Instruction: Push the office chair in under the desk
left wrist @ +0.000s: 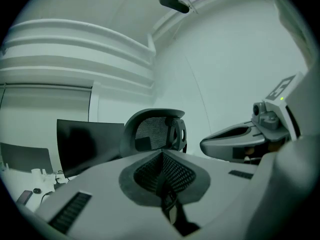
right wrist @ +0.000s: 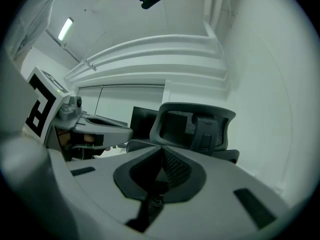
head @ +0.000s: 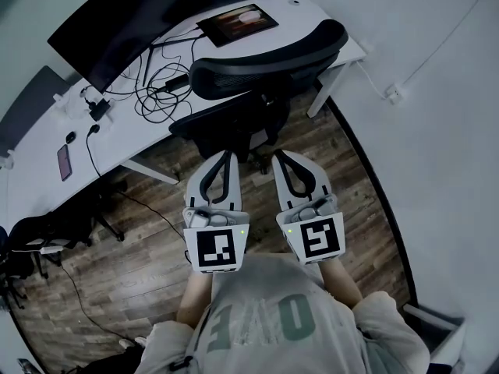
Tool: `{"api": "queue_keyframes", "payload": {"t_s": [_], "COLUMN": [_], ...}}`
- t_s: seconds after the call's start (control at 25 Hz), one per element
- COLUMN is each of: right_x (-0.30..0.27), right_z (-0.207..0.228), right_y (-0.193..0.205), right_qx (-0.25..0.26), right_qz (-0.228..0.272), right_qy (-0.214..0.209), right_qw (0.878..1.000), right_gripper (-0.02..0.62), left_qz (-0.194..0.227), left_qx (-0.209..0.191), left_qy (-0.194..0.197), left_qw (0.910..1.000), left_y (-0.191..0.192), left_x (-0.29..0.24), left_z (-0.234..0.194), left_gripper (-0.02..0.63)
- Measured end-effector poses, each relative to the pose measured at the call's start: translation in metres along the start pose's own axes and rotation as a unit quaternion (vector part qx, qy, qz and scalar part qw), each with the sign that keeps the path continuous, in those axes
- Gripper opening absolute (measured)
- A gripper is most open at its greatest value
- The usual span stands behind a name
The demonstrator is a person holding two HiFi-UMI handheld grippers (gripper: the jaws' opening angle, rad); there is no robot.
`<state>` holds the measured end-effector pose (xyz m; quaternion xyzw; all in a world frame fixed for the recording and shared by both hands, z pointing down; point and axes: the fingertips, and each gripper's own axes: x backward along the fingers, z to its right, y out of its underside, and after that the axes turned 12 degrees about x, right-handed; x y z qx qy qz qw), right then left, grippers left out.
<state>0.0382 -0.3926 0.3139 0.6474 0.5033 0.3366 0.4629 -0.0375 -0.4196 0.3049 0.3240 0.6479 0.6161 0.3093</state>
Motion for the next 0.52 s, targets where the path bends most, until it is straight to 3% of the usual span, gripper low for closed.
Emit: {"api": "queue_keyframes", "payload": {"t_s": [0.52], "right_x": [0.0050], "right_z": [-0.0007], "right_y": [0.0003], "right_qx": [0.008], "right_qz": [-0.002], "right_qy": [-0.007], "right_qw": [1.000], "right_gripper": [0.023], "left_qz": [0.014], "left_qx": [0.011], "left_qy": [0.000], "left_qw": [0.9998], "left_y": [-0.0100], "left_x": [0.0075], "left_z": [0.0051], "left_gripper": [0.015]}}
